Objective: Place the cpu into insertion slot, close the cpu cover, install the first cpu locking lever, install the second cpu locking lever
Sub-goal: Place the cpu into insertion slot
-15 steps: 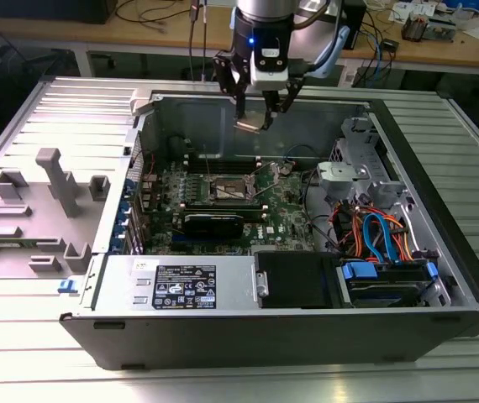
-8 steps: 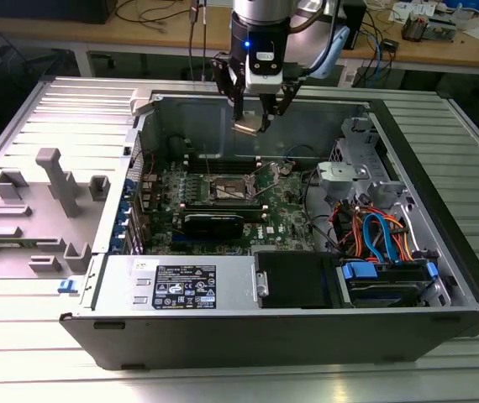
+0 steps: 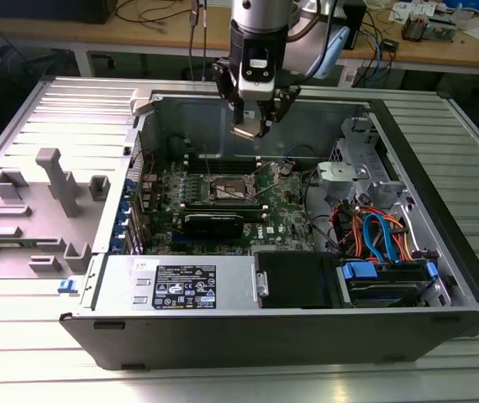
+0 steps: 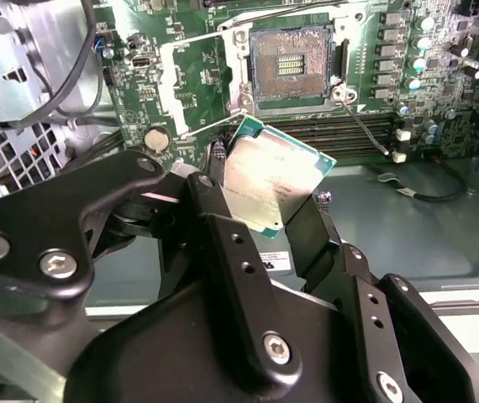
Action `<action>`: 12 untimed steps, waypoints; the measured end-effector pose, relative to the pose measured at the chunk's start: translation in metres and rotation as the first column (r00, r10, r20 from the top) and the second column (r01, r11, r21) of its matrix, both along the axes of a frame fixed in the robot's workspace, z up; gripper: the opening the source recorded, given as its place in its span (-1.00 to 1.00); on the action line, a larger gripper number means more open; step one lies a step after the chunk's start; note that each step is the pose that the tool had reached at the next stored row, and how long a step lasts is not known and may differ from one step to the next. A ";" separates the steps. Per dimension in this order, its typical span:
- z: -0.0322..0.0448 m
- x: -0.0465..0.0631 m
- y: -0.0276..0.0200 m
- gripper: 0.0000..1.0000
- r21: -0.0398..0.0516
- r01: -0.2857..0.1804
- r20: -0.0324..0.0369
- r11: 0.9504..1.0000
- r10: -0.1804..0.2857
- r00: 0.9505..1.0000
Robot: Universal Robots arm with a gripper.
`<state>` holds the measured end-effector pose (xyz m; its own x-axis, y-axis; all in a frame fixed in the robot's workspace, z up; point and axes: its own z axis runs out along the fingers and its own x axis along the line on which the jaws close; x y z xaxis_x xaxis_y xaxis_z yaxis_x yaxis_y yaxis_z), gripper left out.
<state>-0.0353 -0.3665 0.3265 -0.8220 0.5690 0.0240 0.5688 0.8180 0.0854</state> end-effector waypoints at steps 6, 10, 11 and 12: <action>-0.0048 -0.005 -0.0008 0.07 0.000 0.008 0.000 1.000 -0.008 1.000; -0.0076 -0.008 -0.0011 0.07 0.000 0.016 -0.003 1.000 -0.016 1.000; -0.0084 -0.008 -0.0011 0.07 0.000 0.018 -0.004 1.000 -0.018 1.000; -0.0092 -0.009 -0.0012 0.07 0.000 0.020 -0.005 1.000 -0.020 1.000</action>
